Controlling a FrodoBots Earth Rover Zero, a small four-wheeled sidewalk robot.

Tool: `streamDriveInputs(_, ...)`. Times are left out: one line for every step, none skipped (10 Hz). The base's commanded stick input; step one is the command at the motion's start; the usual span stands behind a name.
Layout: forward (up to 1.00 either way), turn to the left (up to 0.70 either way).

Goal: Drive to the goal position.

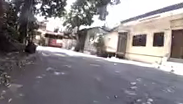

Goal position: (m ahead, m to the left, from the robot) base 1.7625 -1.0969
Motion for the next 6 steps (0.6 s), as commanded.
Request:
streamDriveInputs(0.70,0.00)
streamDriveInputs(0.70,0.00)
streamDriveInputs(0.70,0.00)
streamDriveInputs(0.70,0.00)
streamDriveInputs(0.70,0.00)
streamDriveInputs(0.70,0.00)
